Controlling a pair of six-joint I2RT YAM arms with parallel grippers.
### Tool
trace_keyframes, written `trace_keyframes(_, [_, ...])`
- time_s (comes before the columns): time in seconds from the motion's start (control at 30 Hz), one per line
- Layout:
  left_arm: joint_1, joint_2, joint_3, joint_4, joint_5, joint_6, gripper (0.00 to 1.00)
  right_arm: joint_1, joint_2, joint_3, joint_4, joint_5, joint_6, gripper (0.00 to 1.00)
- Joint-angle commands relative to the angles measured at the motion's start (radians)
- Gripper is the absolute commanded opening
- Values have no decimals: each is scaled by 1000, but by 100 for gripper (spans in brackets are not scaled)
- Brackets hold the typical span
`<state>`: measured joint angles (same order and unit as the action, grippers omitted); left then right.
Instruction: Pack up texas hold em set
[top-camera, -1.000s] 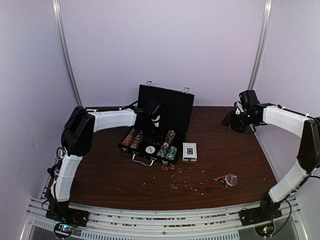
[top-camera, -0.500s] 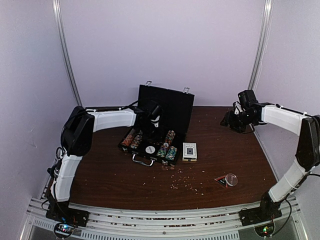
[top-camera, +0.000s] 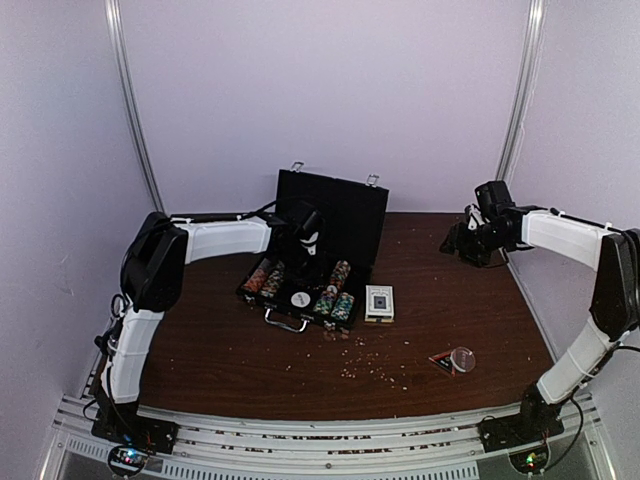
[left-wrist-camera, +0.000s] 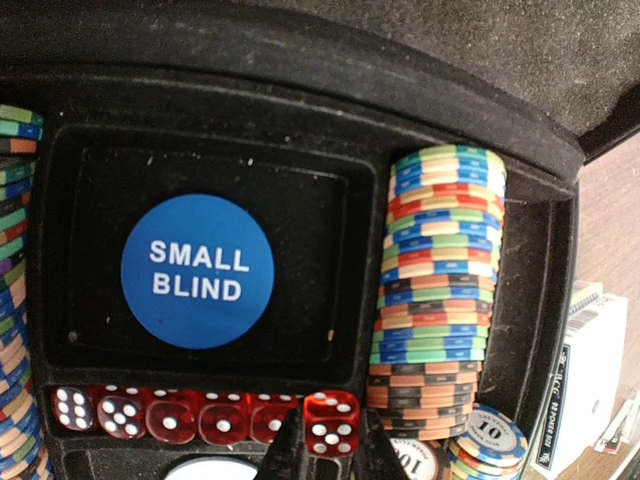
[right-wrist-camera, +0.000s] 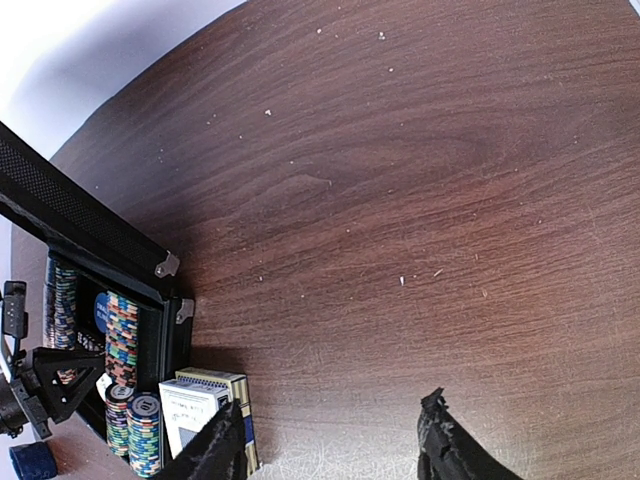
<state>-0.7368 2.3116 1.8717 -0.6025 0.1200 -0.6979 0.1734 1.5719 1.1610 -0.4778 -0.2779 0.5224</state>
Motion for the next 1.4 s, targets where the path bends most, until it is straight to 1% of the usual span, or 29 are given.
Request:
trace_keyframes(0.0, [-4, -24, -23, -46, 14, 0, 4, 1, 9, 35, -8, -7, -11, 57])
trace_keyframes(0.3, [-4, -20, -32, -49, 17, -15, 4, 1, 12, 33, -6, -12, -8, 57])
trace_keyframes(0.47, [-4, -15, -33, -49, 9, -11, 6, 1, 13, 29, -4, -15, -5, 57])
trace_keyframes(0.73, [-4, -7, -21, -48, -13, -13, 13, 1, 10, 26, -3, -15, -5, 57])
trace_keyframes(0.83, [-4, -4, -14, -48, -17, -13, 20, 1, 10, 26, -3, -16, -5, 57])
trace_keyframes(1.13, [-4, -10, -8, -48, -26, -17, 33, 1, 13, 26, -2, -20, -5, 57])
trace_keyframes(1.37, [-5, -40, -13, -49, -34, -25, 35, 1, 16, 30, -1, -21, -8, 57])
